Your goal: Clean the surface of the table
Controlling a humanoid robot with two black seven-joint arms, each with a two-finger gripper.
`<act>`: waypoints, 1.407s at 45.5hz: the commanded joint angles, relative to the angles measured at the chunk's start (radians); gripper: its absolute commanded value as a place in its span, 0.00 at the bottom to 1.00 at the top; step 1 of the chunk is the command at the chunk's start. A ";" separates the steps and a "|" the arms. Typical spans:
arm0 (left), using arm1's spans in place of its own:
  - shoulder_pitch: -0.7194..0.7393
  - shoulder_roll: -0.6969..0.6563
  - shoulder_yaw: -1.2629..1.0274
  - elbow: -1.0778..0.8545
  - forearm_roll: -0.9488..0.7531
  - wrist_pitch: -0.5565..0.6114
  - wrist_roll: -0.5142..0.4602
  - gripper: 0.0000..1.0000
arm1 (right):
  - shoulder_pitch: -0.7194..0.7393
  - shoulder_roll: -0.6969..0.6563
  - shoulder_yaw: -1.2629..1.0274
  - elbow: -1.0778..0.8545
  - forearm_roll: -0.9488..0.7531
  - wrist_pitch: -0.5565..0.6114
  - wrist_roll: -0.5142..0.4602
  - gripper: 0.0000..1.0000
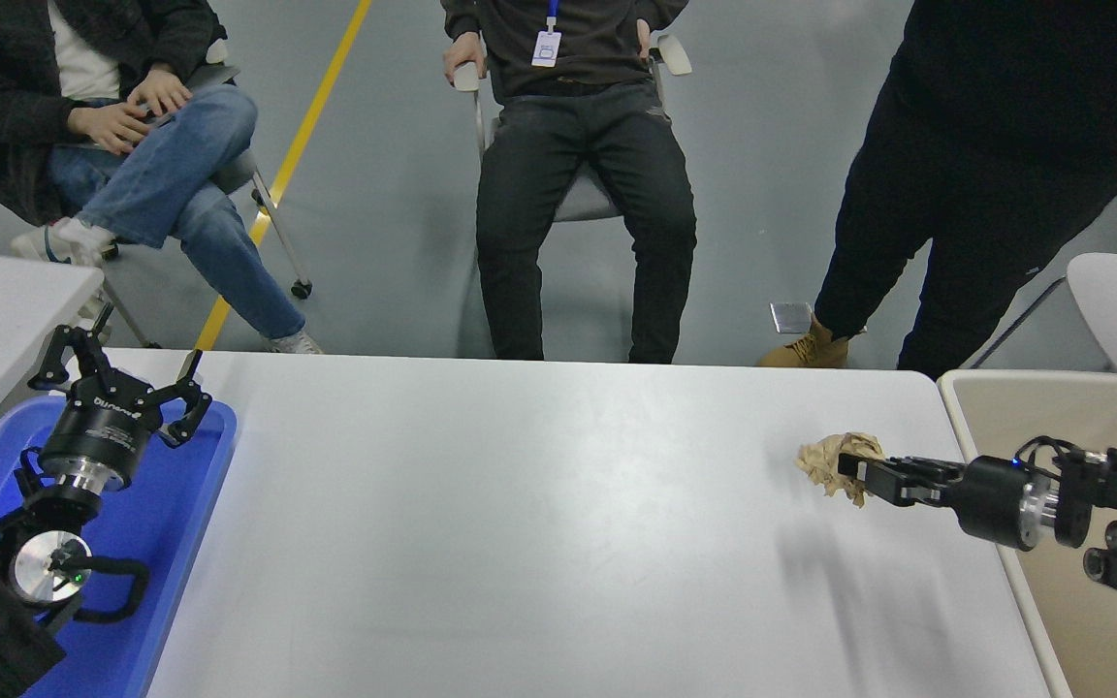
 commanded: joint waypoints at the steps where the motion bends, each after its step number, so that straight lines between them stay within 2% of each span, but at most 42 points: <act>1: 0.000 0.000 0.000 0.000 0.000 0.000 0.000 1.00 | 0.047 -0.124 0.208 0.154 0.016 0.025 0.024 0.00; 8: 0.000 0.000 -0.001 0.000 0.000 0.000 0.000 1.00 | 0.057 -0.142 0.373 0.122 0.195 0.157 -0.009 0.00; 17: 0.000 0.000 0.000 0.000 0.000 0.000 0.000 1.00 | 0.122 -0.144 0.390 0.005 0.392 0.214 -0.141 0.00; 26: 0.000 0.000 0.000 0.000 0.000 0.000 0.000 1.00 | 0.117 -0.119 0.437 -0.090 0.443 0.217 -0.275 0.00; 34: 0.000 0.000 0.000 0.000 0.000 0.000 0.000 1.00 | 0.111 -0.107 0.449 -0.155 0.475 0.217 -0.437 0.00; 48: 0.000 0.000 0.000 0.000 0.000 0.000 0.000 1.00 | 0.077 -0.021 0.436 -0.409 0.513 0.220 -0.676 0.00; 53: 0.000 0.001 0.000 0.000 0.000 0.000 0.000 1.00 | 0.059 0.043 0.411 -0.550 0.513 0.229 -0.726 0.00; 64: 0.000 0.000 0.000 0.000 0.000 0.000 0.000 1.00 | -0.015 0.180 0.313 -0.849 0.516 0.271 -0.732 0.00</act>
